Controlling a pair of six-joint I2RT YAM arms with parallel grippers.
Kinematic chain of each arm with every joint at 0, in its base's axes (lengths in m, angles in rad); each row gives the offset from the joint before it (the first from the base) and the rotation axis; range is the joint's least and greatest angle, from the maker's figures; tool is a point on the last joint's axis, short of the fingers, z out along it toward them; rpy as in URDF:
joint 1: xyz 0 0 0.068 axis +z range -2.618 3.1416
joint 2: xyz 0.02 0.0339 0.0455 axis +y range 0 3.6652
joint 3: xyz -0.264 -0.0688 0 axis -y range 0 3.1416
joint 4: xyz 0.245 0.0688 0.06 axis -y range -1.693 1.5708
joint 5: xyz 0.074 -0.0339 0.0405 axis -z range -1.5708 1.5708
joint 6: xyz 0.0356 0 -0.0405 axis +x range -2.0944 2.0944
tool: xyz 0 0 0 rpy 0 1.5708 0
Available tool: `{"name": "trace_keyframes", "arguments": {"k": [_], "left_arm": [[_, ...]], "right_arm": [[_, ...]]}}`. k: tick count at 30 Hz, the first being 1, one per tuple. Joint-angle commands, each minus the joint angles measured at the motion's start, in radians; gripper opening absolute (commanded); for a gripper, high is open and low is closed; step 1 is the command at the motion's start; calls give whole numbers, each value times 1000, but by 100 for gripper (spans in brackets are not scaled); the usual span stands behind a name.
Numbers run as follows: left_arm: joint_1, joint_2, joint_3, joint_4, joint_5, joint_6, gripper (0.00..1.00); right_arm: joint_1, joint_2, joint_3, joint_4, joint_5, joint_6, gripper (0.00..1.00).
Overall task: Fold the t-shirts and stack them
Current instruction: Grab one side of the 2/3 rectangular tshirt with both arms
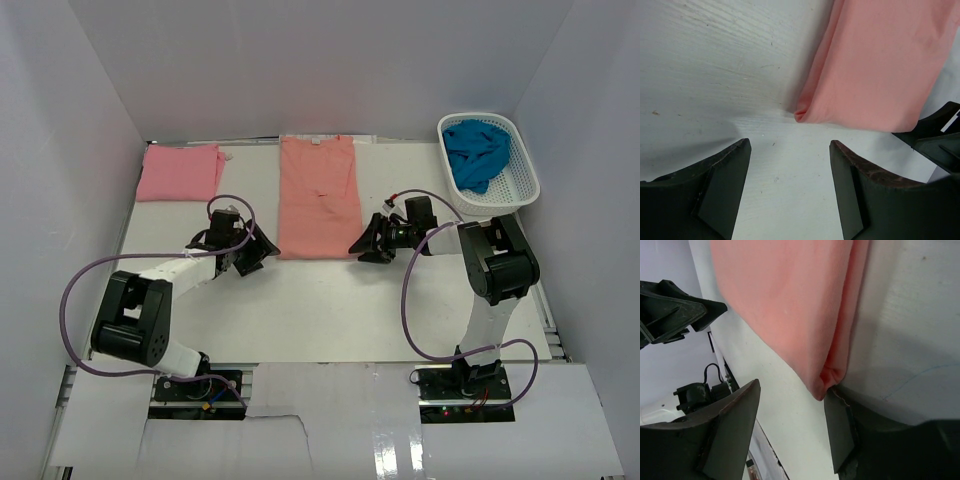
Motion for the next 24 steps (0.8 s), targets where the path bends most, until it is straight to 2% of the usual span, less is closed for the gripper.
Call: {"name": "trace_keyframes", "arguments": {"k": [1,2,3,5,7,9,10,11,18,22,24], "left_arm": [[6,19,-17,90,-33,-56,75],[6,31,-17,96,-30,-62,75],[5,40,-20,110,-27,-72,75],[5,62,-19,116,-19,-78,75],[6,83,-23,129,-14,-84,74],[6,91,-32,156,-14,-90,74],[6,91,-37,176,-5,-92,74],[6,92,-39,184,-5,-92,74],[0,124,-26,227,24,-89,74],[-17,146,-25,242,42,-81,70],[-34,157,-20,221,12,-78,69]], "right_arm": [[-11,6,-11,-38,177,-36,61],[-13,3,-9,-42,183,-37,58],[-13,0,-8,-54,203,-39,50],[-13,-11,-8,-64,226,-43,42],[-13,-17,-5,-70,235,-43,39],[-13,-16,1,-76,243,-43,26],[-13,-13,3,-77,245,-43,14],[-13,-11,4,-79,243,-43,8],[-13,-5,3,-82,243,-51,8],[-13,-7,12,-88,245,-51,8],[-13,-7,17,-91,243,-51,8]]}}
